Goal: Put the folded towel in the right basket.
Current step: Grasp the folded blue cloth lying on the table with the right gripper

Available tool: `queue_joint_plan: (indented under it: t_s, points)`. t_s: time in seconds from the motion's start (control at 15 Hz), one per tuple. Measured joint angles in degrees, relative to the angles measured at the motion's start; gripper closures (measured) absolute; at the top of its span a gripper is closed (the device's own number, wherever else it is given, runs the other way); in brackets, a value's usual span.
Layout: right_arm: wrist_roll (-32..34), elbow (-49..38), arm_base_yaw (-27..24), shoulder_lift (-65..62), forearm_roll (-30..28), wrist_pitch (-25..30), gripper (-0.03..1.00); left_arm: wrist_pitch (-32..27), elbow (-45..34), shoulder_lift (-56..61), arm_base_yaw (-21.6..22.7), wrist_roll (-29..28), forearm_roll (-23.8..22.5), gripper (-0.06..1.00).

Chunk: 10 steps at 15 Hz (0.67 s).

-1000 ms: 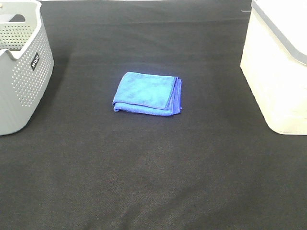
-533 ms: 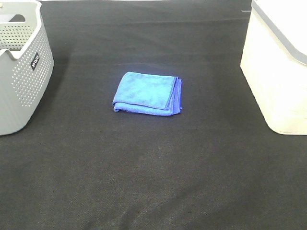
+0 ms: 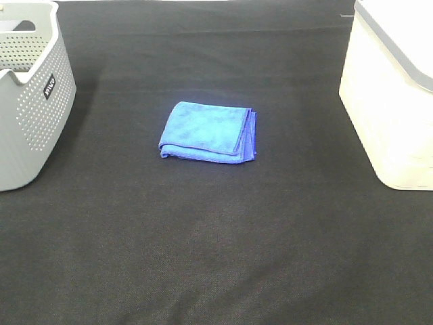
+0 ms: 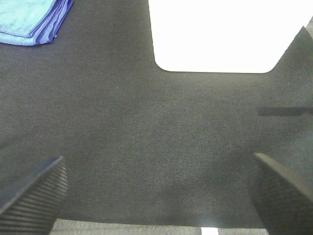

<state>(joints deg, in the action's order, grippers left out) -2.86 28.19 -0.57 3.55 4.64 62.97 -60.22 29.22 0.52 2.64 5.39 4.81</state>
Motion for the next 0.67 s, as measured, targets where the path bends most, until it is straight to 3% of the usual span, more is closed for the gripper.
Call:
queue_joint_plan:
  t_s: [0.33,0.67]
  points:
    - [3.3,23.0,0.0,35.9,8.5,6.4,0.01,0.0,0.0,0.0,0.0,0.5,0.5,-0.05]
    - [1.7,35.2,0.0,55.7,14.4,5.0,0.01,0.0,0.0,0.0,0.0,1.2,1.1,-0.05]
